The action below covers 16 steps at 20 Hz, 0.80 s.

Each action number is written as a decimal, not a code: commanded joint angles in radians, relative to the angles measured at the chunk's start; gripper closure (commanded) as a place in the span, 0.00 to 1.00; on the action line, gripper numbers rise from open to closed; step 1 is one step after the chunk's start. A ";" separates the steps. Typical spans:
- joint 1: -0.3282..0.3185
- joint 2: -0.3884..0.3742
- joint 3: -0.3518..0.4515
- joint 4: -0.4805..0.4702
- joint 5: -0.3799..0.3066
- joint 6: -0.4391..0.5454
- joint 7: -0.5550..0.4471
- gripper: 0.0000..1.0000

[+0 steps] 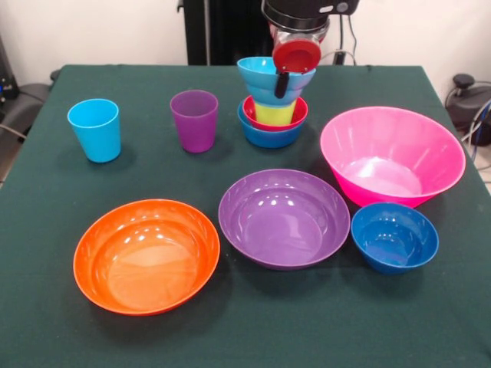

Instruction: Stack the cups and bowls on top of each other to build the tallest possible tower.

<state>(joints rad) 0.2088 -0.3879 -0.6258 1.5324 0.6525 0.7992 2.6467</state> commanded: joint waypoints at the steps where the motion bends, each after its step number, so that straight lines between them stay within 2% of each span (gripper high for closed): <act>1: -0.007 -0.001 0.152 0.064 -0.017 -0.043 0.090 1.00; 16: -0.015 -0.014 0.159 0.094 -0.026 -0.061 0.081 1.00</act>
<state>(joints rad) 0.2088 -0.4093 -0.6052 1.5736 0.6525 0.7992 2.6467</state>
